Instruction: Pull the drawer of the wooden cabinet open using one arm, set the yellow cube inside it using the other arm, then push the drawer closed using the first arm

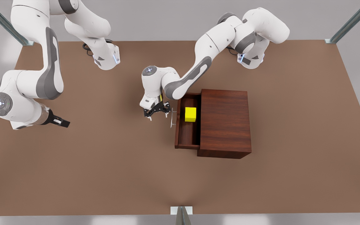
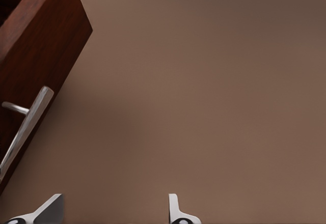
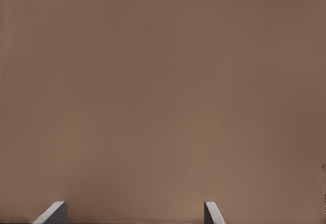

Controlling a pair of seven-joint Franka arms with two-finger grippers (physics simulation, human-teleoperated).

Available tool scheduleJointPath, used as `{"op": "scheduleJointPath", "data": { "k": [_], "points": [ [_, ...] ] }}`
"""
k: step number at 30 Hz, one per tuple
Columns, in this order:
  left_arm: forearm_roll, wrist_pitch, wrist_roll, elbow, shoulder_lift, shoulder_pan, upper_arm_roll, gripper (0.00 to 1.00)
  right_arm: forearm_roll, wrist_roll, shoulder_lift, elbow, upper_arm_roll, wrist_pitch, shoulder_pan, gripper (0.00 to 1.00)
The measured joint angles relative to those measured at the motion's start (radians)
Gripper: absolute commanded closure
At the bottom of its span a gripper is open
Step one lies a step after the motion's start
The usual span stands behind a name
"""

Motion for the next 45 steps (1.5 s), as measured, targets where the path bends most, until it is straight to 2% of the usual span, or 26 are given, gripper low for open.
{"op": "scheduleJointPath", "data": {
  "k": [10,18,29,38,40,43,45],
  "points": [
    [-0.009,0.003,0.015,-0.020,-0.016,0.063,0.000,0.00,0.000,-0.121,0.009,-0.001,0.004,-0.004,0.000,0.00],
    [-0.036,0.010,0.071,-0.210,-0.136,0.103,-0.004,0.00,0.000,-0.179,0.009,-0.001,0.004,-0.005,0.003,0.00],
    [-0.042,0.006,0.117,-0.344,-0.206,0.137,0.001,0.00,-0.001,-0.224,0.010,-0.001,0.005,-0.005,0.004,0.00],
    [-0.043,-0.003,0.137,-0.401,-0.245,0.159,0.007,0.00,-0.001,-0.245,0.010,-0.001,0.005,-0.005,0.005,0.00],
    [-0.052,-0.022,0.141,-0.351,-0.278,0.168,0.010,0.00,-0.001,-0.249,0.010,-0.001,0.005,-0.005,0.005,0.00],
    [-0.142,-0.176,0.190,-0.192,-0.433,0.262,0.010,0.00,-0.001,-0.253,0.010,0.000,0.005,-0.005,0.005,0.00],
    [-0.238,-0.282,0.282,-0.178,-0.530,0.482,0.010,0.00,-0.002,-0.256,0.010,0.000,0.005,-0.005,0.004,0.00]
  ]
}}
